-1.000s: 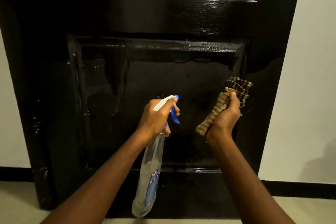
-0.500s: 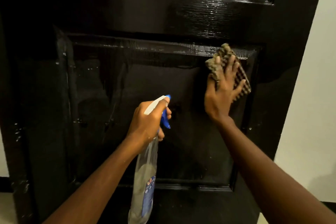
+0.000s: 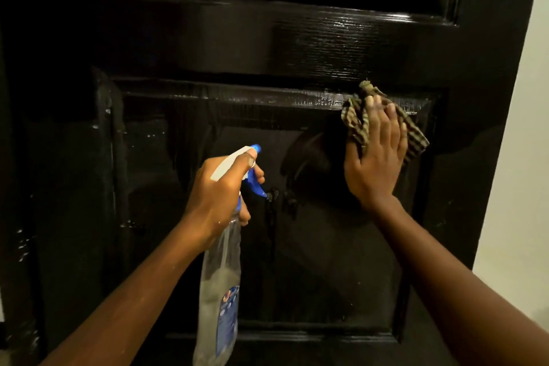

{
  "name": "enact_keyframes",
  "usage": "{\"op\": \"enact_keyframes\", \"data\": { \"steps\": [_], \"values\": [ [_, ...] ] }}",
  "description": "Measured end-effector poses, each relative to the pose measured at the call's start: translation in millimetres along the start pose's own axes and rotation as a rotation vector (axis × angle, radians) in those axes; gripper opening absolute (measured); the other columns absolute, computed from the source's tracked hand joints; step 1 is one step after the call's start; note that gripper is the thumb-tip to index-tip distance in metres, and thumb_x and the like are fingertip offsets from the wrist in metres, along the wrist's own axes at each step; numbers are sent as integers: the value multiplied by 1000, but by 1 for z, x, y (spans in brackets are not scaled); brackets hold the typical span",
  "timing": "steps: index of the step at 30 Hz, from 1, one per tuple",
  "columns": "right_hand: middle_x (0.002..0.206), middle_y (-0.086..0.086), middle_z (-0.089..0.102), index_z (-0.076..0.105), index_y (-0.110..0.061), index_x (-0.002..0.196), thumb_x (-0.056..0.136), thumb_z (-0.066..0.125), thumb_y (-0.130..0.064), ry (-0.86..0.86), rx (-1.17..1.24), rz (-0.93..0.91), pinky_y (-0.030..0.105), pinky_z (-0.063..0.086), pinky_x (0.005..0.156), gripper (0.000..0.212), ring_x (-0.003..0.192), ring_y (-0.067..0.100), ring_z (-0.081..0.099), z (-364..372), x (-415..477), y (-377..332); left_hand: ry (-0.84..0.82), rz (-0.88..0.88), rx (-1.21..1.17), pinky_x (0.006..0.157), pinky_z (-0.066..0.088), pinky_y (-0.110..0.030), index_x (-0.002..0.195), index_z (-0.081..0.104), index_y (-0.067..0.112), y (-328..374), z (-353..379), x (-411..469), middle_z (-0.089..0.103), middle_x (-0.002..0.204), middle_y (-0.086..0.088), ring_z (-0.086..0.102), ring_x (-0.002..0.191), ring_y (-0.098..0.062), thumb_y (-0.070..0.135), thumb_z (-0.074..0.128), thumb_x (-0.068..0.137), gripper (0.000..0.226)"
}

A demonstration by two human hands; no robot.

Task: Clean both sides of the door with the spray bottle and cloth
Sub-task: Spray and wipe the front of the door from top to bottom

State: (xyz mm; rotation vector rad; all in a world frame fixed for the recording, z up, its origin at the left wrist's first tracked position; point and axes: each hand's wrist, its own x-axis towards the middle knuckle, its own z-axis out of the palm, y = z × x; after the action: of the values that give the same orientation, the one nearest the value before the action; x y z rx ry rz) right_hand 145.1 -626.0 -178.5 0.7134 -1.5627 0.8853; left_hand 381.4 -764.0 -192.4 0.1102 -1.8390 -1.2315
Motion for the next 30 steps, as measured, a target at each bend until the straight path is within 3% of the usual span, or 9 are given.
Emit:
{"op": "enact_keyframes", "data": {
  "steps": [5, 9, 13, 15, 19, 23, 30],
  "values": [
    [156, 0, 44, 50, -18, 148, 93, 45, -38, 22, 68, -146, 45, 15, 125, 59, 150, 24, 30, 28, 8, -73, -3, 22, 0, 44, 47, -31, 83, 67, 4, 3, -22, 1, 72, 86, -11, 52, 36, -26, 37, 42, 103, 46],
    [155, -1, 46, 50, -18, 149, 94, 46, -37, -97, 169, -377, 42, 18, 125, 58, 150, 22, 31, 43, 13, -120, 21, -3, 11, 44, 46, -30, 85, 67, 3, 2, -35, -6, 72, 85, -11, 51, 36, -25, 37, 44, 102, 45],
    [157, -1, 44, 45, -18, 152, 92, 47, -38, -194, 134, -522, 40, 20, 124, 63, 150, 19, 31, 34, 24, -106, 27, -8, 34, 43, 46, -30, 84, 67, 4, 3, -37, -10, 72, 86, -11, 51, 36, -27, 37, 43, 102, 45],
    [152, 2, 49, 49, -16, 149, 89, 51, -33, -157, 170, -494, 40, 24, 123, 62, 147, 19, 36, 23, 28, -79, 25, 0, 37, 43, 46, -30, 83, 67, 4, 4, -34, -10, 72, 85, -10, 52, 37, -27, 36, 42, 103, 45],
    [143, 9, 57, 58, -9, 139, 88, 52, -20, 19, 244, -240, 48, 30, 120, 52, 142, 22, 44, 4, 27, -12, 16, 24, 17, 42, 46, -30, 82, 67, 4, 7, -29, -8, 72, 86, -11, 52, 36, -26, 36, 41, 103, 45],
    [138, 9, 61, 61, -7, 135, 93, 50, -17, 131, 258, -125, 48, 27, 122, 45, 141, 24, 45, 6, 22, -3, 61, 54, -8, 40, 46, -30, 83, 66, 3, 8, -40, -9, 72, 85, -11, 52, 34, -24, 38, 41, 101, 47],
    [146, 5, 57, 59, -13, 140, 91, 52, -25, 29, 270, -322, 39, 23, 123, 51, 144, 21, 42, 39, 16, -94, 155, -5, 29, 40, 46, -29, 87, 66, 1, 4, -91, -13, 72, 86, -11, 51, 34, -21, 32, 40, 103, 44]
  ]
}}
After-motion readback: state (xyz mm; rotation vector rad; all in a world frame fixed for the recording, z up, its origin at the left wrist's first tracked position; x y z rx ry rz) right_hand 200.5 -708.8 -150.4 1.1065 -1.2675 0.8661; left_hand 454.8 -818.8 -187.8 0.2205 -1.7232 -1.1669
